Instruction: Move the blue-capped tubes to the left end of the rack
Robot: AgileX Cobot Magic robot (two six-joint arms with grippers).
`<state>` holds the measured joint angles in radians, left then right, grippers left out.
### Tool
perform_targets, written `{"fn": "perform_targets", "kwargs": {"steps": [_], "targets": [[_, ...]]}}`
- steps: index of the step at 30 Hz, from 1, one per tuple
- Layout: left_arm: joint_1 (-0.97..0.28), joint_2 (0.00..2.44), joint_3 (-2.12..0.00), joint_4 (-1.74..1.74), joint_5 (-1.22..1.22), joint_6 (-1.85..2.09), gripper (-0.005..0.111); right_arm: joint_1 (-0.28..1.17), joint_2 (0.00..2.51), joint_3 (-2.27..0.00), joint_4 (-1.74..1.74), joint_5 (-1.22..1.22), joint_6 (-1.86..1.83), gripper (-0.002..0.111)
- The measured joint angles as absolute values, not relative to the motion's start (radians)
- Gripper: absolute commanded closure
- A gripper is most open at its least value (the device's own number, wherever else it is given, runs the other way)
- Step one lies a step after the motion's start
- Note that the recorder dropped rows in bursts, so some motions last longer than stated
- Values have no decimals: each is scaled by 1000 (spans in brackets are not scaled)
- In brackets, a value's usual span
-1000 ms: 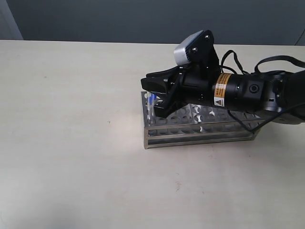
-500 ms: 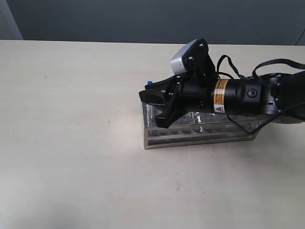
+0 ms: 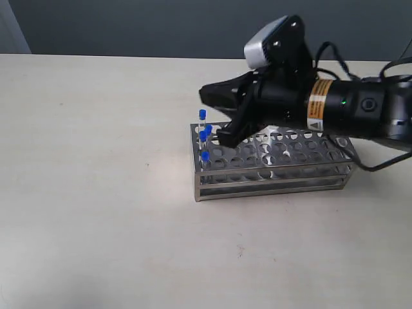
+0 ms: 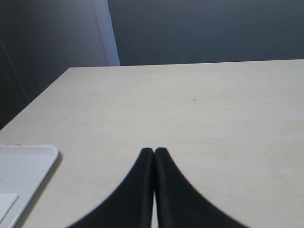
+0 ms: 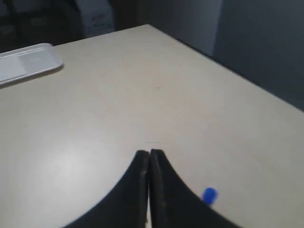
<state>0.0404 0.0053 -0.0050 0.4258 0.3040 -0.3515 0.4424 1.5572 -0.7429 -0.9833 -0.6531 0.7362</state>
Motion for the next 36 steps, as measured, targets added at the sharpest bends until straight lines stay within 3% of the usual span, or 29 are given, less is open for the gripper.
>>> {"fn": "perform_targets", "kwargs": {"steps": [16, 23, 36], "targets": [[40, 5, -5, 426, 304, -351, 106, 298, 899, -604, -843, 52, 834, 109], [40, 5, -5, 426, 304, -351, 106, 295, 736, -507, -701, 27, 844, 109], [40, 5, -5, 426, 304, -351, 106, 295, 710, -498, -692, 8, 848, 109]]}}
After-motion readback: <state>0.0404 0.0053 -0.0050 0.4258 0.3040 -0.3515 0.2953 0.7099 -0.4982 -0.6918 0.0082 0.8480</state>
